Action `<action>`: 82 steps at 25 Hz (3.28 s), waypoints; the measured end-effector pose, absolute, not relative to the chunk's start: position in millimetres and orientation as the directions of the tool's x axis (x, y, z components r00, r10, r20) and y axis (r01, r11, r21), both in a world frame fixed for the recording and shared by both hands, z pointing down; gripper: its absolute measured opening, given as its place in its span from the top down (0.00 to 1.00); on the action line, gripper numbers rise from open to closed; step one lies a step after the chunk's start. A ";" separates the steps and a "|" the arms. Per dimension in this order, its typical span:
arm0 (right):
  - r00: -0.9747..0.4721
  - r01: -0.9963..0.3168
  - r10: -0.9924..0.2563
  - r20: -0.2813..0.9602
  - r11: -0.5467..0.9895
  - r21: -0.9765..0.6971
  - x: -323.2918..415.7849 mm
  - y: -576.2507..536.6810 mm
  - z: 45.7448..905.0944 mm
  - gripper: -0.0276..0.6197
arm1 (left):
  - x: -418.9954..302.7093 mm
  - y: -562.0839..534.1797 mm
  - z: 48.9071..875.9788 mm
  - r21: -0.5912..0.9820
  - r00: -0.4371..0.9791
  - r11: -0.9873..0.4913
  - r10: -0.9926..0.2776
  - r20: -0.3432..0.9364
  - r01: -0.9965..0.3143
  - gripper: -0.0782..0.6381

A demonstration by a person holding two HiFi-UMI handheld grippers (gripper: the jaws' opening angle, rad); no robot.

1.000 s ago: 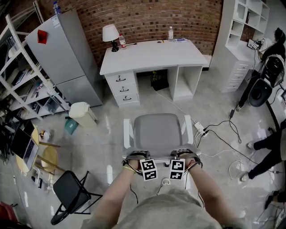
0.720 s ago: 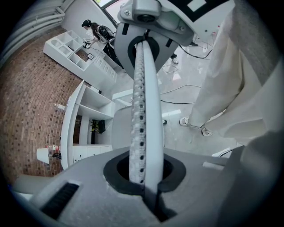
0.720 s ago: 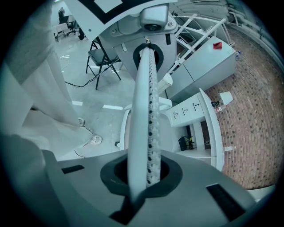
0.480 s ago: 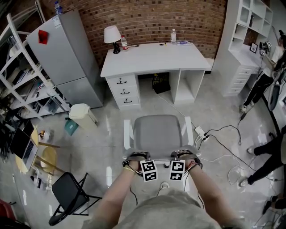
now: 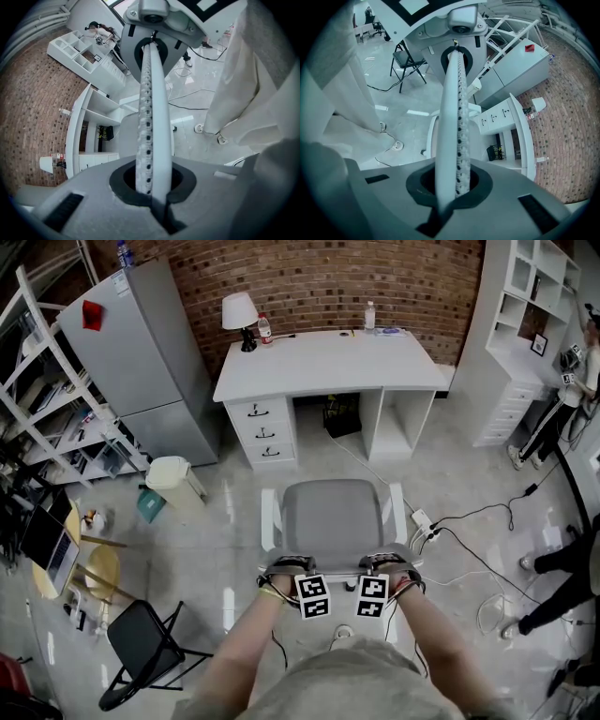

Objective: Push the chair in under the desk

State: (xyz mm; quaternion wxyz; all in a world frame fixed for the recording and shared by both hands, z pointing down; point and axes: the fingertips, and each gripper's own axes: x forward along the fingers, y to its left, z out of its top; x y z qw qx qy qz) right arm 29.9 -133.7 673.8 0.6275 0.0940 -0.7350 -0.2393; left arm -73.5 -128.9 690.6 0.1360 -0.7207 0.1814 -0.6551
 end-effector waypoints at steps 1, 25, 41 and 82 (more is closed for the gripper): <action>-0.195 0.163 -0.439 0.877 0.867 0.471 29.7 -135.0 673.3 0.94 | -73.6 -130.2 690.2 -0.434 0.077 -0.897 -0.440 0.895 -0.084 0.87; -0.217 0.190 -0.445 0.869 0.854 0.485 34.1 -188.2 676.0 0.94 | -69.5 -181.9 693.1 -0.458 0.056 -0.884 -0.464 0.884 -0.096 0.87; -0.228 0.216 -0.454 0.861 0.839 0.499 38.3 -210.6 671.3 0.94 | -65.4 -203.8 688.3 -0.470 0.048 -0.876 -0.477 0.878 -0.107 0.87; -0.215 0.217 -0.463 0.860 0.836 0.504 41.4 -318.4 675.5 0.94 | -61.9 -305.7 690.7 -0.475 0.043 -0.871 -0.483 0.874 -0.126 0.87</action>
